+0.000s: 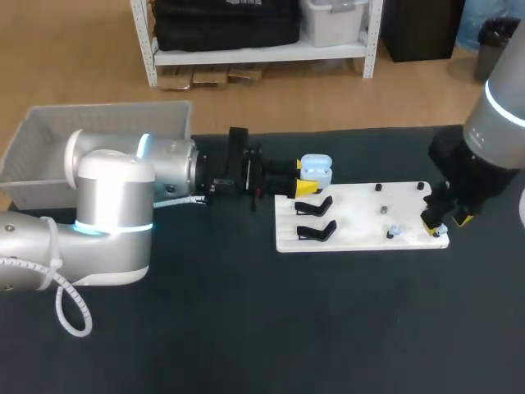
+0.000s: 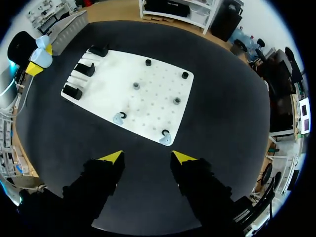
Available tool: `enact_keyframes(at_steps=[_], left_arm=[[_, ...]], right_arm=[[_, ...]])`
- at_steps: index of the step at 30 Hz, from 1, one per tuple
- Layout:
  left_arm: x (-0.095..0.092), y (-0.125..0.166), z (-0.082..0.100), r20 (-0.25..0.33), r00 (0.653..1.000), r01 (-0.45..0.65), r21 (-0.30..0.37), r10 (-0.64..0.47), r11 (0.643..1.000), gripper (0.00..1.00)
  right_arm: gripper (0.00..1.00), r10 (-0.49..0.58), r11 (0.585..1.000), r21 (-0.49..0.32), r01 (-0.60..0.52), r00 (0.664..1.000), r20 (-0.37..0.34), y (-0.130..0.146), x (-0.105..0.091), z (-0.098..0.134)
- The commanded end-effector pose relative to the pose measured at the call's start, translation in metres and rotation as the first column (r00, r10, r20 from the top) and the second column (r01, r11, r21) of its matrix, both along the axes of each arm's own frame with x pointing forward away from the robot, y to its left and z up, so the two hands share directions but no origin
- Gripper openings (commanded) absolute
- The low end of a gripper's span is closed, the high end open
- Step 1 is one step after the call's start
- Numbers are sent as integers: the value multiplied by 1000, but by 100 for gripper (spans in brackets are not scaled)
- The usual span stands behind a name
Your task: Pick up each earbud case from the left stands, insert the matching earbuds, close the lid, and place the case in the box.
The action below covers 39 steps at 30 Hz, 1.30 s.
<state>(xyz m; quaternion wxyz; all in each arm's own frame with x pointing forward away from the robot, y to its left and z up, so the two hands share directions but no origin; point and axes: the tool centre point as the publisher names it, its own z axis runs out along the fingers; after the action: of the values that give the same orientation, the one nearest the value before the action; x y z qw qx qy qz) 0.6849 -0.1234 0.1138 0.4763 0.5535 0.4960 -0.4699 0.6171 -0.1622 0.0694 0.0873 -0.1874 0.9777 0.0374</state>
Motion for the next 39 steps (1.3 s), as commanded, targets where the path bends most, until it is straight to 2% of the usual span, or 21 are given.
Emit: enact_keyframes(at_steps=[1,6,9,16,27,39], left_arm=[[0,0,-1,3,1000,-1,-5,1,1000,0],[0,0,-1,3,1000,-1,-5,1,1000,0],[0,0,-1,3,1000,-1,-5,1,1000,0],[0,0,-1,3,1000,-1,-5,1,1000,0],[0,0,-1,3,1000,-1,-5,1,1000,0],[0,0,-1,3,1000,-1,-5,1,1000,0]], right_arm=[[66,4,1000,-13,-4,1000,-26,0,8,-7],[69,11,999,-44,-13,999,-42,-6,11,-18],[77,12,998,-56,-14,999,-38,-8,13,-22],[74,9,998,-57,-10,1000,-19,-11,16,-29],[49,1,998,-56,-1,1000,1,-15,18,-36],[44,7,998,-63,-6,1000,14,-15,24,-41]])
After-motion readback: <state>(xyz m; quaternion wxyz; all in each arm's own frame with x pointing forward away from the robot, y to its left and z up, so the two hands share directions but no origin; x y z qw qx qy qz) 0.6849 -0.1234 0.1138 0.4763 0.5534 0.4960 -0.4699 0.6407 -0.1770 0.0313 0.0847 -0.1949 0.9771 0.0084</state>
